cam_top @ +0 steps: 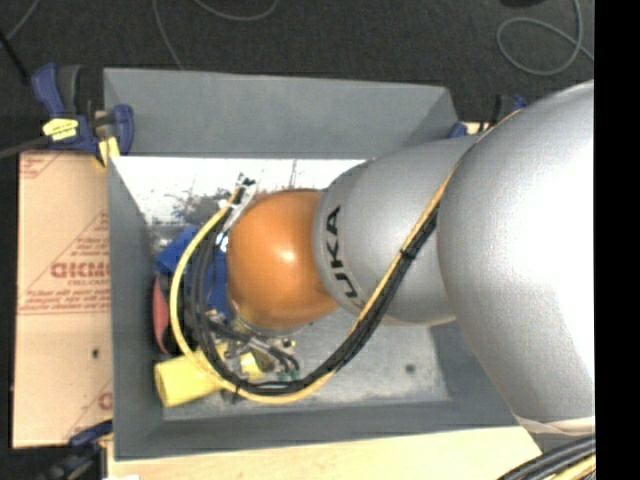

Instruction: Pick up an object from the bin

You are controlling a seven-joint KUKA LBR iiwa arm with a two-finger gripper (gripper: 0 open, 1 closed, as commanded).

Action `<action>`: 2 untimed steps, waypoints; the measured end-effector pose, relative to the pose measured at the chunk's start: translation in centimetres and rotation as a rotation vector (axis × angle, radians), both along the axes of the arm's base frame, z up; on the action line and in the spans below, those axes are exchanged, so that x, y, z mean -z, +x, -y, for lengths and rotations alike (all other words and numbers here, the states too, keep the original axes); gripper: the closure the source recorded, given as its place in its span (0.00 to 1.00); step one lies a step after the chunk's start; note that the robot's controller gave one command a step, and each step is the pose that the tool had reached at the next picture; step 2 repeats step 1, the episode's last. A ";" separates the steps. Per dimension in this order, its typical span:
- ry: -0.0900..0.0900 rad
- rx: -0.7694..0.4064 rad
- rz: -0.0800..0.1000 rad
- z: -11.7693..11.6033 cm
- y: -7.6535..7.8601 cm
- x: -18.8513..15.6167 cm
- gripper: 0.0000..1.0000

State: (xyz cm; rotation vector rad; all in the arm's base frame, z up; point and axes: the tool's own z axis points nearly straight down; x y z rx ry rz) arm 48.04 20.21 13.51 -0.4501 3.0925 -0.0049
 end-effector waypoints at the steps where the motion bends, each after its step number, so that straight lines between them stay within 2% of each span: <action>1: -0.003 0.001 -0.006 0.1 -0.1 -0.8 1.00; 2: -0.003 0.001 -0.006 0.1 -0.1 -0.8 1.00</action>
Offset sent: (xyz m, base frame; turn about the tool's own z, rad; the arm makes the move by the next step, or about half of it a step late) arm -0.0001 0.0000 0.0285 0.0000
